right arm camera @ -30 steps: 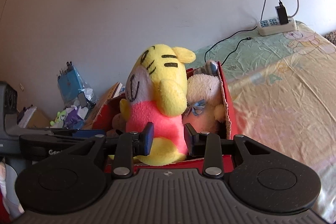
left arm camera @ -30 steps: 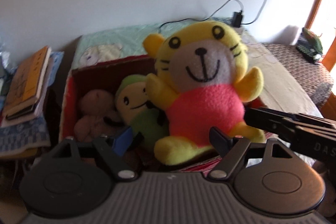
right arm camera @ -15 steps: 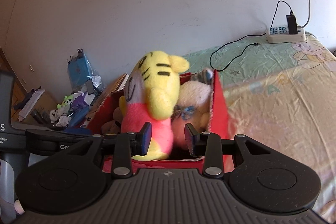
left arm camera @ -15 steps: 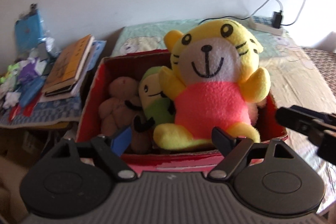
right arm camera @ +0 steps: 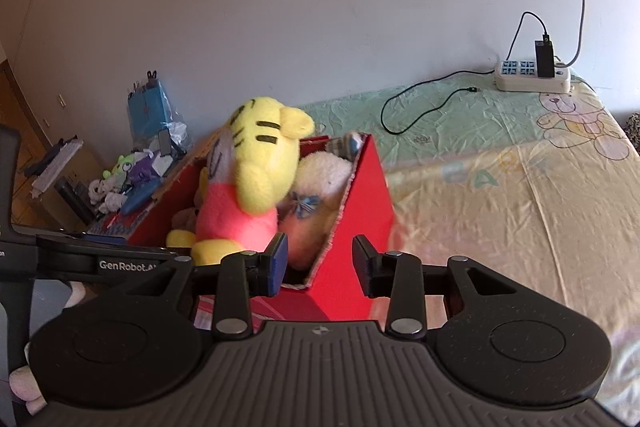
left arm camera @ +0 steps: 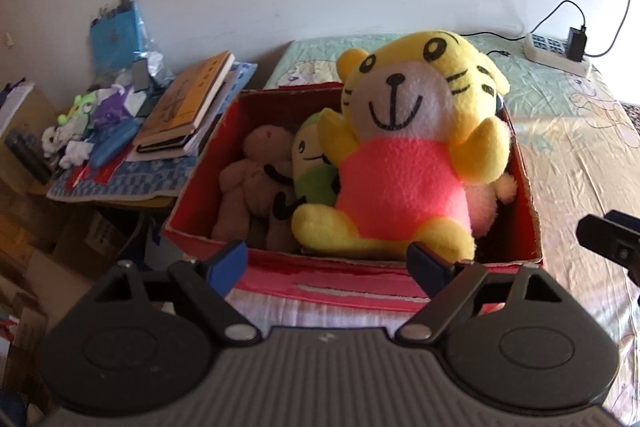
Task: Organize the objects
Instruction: 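Open the right tool and pull it back from the tiger plush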
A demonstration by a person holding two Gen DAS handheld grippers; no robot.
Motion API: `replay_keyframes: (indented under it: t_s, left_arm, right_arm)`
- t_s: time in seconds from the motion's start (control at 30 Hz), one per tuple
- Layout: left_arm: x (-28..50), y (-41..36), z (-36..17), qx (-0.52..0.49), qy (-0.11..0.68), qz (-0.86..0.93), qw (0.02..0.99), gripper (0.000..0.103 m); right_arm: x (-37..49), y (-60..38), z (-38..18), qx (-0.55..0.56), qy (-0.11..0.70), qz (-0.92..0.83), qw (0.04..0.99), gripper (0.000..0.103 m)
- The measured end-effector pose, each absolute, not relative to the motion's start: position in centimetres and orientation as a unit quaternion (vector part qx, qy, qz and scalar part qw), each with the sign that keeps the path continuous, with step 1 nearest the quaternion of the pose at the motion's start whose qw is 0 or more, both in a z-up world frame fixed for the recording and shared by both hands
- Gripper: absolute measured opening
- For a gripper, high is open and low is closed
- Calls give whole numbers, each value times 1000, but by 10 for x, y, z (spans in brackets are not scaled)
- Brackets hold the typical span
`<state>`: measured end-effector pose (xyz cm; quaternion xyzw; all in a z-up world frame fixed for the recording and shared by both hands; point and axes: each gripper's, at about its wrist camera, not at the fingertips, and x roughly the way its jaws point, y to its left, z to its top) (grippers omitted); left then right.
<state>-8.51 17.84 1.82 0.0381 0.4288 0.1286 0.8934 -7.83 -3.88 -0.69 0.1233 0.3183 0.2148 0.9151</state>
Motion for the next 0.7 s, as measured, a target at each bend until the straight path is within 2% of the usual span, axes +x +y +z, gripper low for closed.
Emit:
replay_keyframes:
  t_s: [0.27, 0.7]
  left_arm:
    - [-87, 163, 18, 45, 430, 160, 887, 91]
    - [-92, 137, 22, 70, 429, 182, 882, 92]
  right_arm:
    - [-78, -57, -9, 116, 335, 202, 913, 44]
    - [-82, -81, -13, 124, 346, 181, 912, 45]
